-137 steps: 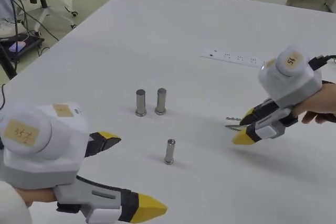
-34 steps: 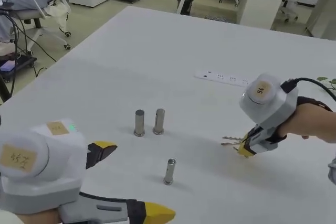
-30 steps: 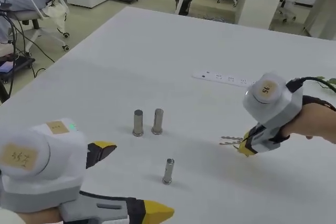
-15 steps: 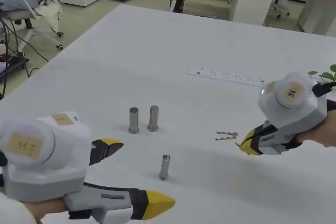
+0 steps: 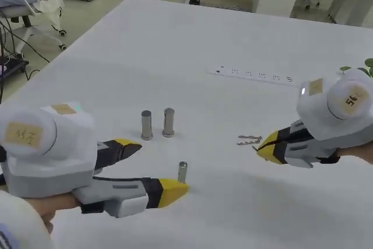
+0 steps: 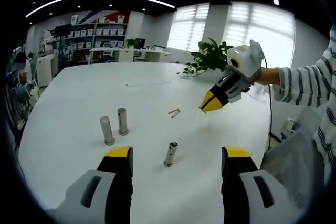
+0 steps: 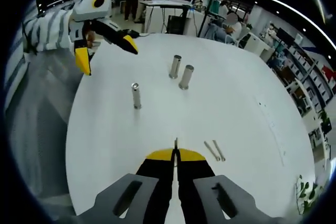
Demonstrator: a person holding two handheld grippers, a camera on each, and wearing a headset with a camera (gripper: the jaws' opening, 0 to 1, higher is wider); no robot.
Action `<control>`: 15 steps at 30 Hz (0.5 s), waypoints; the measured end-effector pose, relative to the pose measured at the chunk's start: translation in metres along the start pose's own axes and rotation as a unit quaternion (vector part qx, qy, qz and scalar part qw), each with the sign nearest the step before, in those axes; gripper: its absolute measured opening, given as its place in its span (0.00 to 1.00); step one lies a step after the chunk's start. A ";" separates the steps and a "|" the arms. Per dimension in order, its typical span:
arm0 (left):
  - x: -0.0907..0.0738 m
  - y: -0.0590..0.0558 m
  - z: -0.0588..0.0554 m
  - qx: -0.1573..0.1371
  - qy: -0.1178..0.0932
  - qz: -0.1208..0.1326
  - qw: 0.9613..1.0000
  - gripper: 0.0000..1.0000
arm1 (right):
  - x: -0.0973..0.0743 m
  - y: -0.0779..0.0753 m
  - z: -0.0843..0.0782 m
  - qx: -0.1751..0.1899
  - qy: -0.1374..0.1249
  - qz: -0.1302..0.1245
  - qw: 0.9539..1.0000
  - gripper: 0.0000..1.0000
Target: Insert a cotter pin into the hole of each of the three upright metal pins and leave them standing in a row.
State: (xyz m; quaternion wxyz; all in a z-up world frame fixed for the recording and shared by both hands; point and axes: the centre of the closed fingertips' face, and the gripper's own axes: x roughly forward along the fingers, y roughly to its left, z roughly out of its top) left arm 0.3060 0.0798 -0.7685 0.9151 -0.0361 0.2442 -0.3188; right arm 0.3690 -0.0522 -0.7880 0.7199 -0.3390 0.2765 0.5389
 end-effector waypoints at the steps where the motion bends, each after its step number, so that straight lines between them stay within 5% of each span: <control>1: 0.000 0.000 0.001 0.000 -0.001 0.001 1.000 0.66 | 0.000 0.004 0.003 0.002 -0.010 0.005 1.000 0.01; 15: 0.009 -0.010 0.011 -0.016 -0.018 -0.010 1.000 0.51 | -0.009 0.035 0.018 -0.006 -0.052 0.001 0.999 0.02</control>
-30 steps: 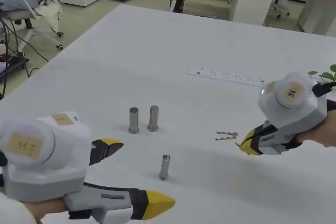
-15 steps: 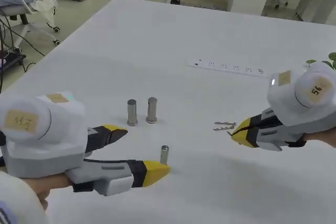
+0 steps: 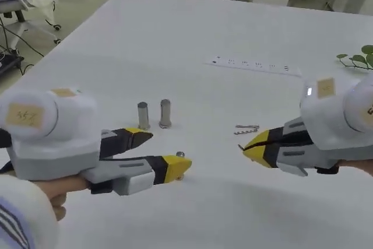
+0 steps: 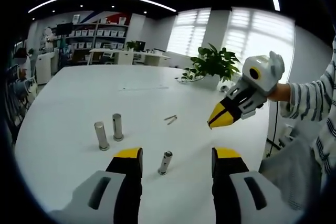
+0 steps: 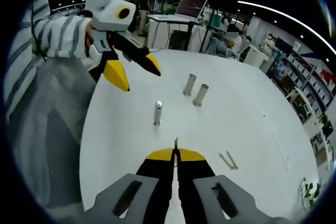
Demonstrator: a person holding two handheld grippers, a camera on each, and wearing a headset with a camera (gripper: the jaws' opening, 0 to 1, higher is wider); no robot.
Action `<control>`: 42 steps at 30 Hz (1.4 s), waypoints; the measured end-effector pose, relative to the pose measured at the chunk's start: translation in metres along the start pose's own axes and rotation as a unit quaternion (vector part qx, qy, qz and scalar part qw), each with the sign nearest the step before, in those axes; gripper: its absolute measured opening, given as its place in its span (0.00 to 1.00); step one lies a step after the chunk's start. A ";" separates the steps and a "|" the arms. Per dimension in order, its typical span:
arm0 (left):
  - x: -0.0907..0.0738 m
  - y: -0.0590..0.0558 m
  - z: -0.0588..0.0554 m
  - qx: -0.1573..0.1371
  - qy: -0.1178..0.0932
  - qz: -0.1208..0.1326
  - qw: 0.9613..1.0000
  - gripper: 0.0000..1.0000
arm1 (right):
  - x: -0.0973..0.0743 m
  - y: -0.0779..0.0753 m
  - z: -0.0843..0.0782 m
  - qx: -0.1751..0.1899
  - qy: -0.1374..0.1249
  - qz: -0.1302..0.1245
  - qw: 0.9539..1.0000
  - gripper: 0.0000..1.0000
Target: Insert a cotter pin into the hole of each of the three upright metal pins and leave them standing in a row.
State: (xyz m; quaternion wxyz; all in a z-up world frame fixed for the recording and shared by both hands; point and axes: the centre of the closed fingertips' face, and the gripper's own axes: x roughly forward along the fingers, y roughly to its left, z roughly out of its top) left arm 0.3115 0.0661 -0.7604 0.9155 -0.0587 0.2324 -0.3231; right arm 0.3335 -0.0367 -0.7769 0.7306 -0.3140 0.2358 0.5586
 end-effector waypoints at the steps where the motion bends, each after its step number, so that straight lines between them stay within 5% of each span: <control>1: 0.000 -0.001 0.000 0.000 0.000 -0.002 1.000 0.49 | 0.000 0.001 0.001 0.001 -0.002 -0.001 1.000 0.02; 6: 0.002 -0.002 0.002 -0.019 -0.010 0.001 1.000 0.45 | -0.002 0.009 0.008 0.004 -0.018 -0.006 1.000 0.02; 10: 0.003 -0.010 0.006 -0.067 -0.025 -0.019 0.997 0.45 | -0.003 0.018 0.013 0.015 -0.030 -0.005 0.999 0.02; 16: 0.007 -0.021 0.000 -0.080 -0.007 -0.043 0.996 0.45 | 0.000 0.030 0.017 0.012 -0.039 -0.003 0.999 0.02; 19: 0.009 -0.032 -0.006 -0.109 0.014 -0.066 0.992 0.45 | 0.001 0.036 0.018 0.009 -0.044 -0.002 0.999 0.02; 25: 0.016 -0.042 -0.007 -0.111 0.019 -0.083 0.990 0.41 | 0.002 0.044 0.019 0.001 -0.051 -0.004 0.999 0.02; 29: 0.020 -0.044 -0.005 -0.085 0.008 -0.078 0.993 0.34 | 0.002 0.047 0.018 -0.007 -0.050 -0.007 0.999 0.02; 36: 0.023 -0.057 -0.003 -0.108 0.013 -0.106 0.988 0.26 | 0.001 0.049 0.017 -0.028 -0.047 -0.017 0.998 0.02; 42: 0.026 -0.062 -0.006 -0.101 0.024 -0.108 0.989 0.23 | -0.001 0.051 0.016 -0.031 -0.046 -0.019 0.998 0.02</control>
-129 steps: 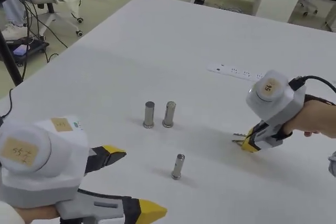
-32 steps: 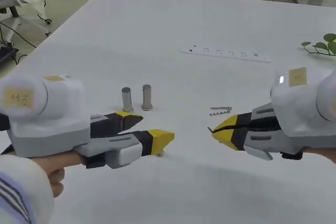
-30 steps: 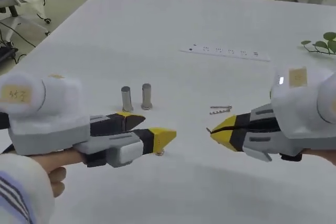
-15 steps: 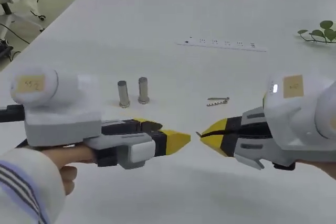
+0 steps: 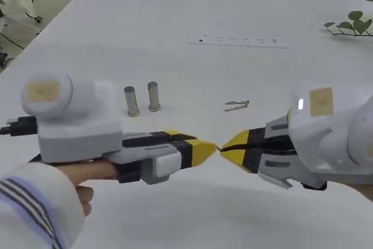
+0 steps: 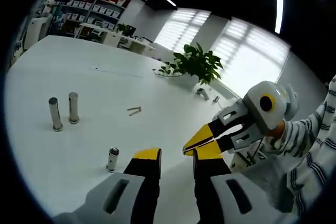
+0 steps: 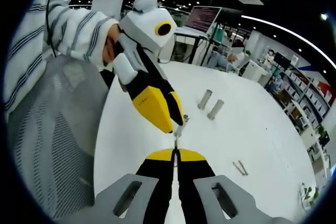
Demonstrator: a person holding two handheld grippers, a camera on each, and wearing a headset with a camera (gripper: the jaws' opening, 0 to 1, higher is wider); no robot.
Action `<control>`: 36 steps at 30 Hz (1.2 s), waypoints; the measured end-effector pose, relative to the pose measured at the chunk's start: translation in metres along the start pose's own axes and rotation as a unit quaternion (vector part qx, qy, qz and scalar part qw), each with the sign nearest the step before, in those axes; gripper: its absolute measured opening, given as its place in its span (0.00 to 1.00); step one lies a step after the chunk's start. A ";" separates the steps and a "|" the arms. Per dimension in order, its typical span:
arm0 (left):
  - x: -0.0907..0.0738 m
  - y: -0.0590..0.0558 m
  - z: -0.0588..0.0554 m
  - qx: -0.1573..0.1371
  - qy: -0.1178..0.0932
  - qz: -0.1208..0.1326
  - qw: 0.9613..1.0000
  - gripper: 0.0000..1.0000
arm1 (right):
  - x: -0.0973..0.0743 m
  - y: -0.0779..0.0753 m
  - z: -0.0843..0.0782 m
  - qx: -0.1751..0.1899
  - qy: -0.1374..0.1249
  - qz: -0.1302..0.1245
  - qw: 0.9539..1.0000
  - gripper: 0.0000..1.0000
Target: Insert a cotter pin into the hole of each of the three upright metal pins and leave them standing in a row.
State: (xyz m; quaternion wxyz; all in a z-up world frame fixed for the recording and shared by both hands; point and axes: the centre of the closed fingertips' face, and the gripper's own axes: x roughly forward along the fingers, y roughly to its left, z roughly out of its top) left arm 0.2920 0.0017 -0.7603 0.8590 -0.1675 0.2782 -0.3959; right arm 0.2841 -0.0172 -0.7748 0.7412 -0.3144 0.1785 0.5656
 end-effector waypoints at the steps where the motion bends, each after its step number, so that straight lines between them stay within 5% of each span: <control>1: 0.001 0.000 -0.001 0.000 0.003 0.001 1.000 0.23 | 0.000 0.000 0.000 -0.001 0.000 0.000 1.000 0.02; 14: 0.011 -0.012 -0.017 -0.009 0.040 -0.020 0.999 0.14 | -0.001 0.006 -0.001 -0.032 0.006 0.003 0.999 0.02; 36: 0.016 -0.016 -0.019 -0.091 0.050 -0.032 0.994 0.01 | -0.004 0.009 -0.002 -0.095 0.021 -0.003 0.995 0.02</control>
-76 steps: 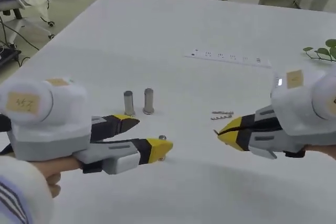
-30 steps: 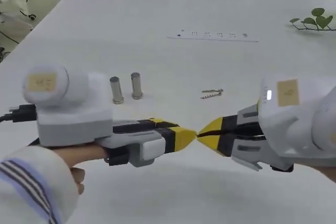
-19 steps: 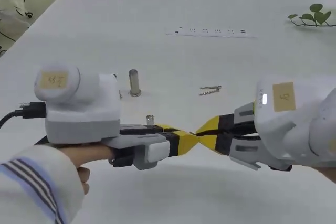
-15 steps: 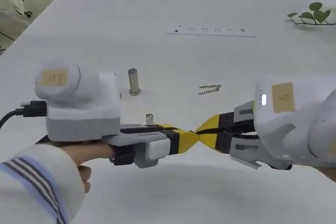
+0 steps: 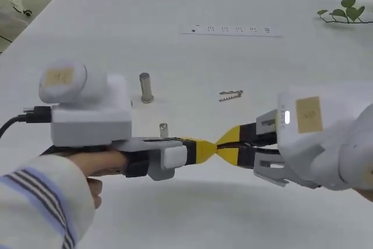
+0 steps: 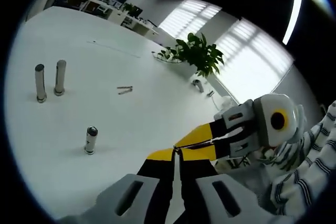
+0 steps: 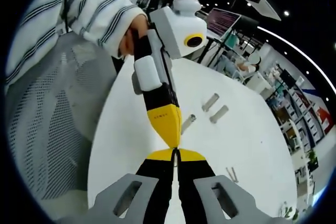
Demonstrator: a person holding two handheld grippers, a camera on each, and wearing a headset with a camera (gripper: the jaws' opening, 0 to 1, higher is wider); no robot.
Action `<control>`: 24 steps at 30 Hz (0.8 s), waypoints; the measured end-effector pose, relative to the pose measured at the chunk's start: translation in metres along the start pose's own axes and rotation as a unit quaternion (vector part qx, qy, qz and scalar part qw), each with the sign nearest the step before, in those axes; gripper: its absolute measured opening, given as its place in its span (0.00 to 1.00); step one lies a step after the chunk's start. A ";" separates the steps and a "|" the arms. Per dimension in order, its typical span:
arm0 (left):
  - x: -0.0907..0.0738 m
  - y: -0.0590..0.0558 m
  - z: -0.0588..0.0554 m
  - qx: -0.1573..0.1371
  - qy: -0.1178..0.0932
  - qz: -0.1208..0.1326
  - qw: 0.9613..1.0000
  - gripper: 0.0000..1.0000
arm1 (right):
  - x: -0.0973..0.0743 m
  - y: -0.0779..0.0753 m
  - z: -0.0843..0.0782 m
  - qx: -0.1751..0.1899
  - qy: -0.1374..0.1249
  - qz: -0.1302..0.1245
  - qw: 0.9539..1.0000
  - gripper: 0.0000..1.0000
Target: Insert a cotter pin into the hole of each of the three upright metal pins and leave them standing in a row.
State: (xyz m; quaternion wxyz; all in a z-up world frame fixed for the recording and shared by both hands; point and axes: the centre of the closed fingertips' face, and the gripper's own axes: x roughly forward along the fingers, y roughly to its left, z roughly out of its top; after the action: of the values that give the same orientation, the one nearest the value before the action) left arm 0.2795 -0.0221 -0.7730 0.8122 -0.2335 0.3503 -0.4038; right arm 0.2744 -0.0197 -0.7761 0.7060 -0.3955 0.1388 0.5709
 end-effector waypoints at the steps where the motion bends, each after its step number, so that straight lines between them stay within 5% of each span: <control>1: 0.000 0.000 0.000 -0.003 0.000 0.000 1.000 0.01 | 0.000 0.000 0.000 -0.002 0.000 -0.001 1.000 0.02; 24: -0.004 0.001 -0.010 -0.032 0.038 0.001 0.999 0.00 | 0.002 0.009 0.002 -0.023 0.004 0.010 1.000 0.02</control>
State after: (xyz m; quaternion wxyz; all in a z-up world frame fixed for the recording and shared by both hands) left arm 0.2705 -0.0195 -0.7783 0.7907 -0.2436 0.3939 -0.4003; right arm 0.2661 -0.0169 -0.7802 0.6900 -0.4129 0.1324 0.5796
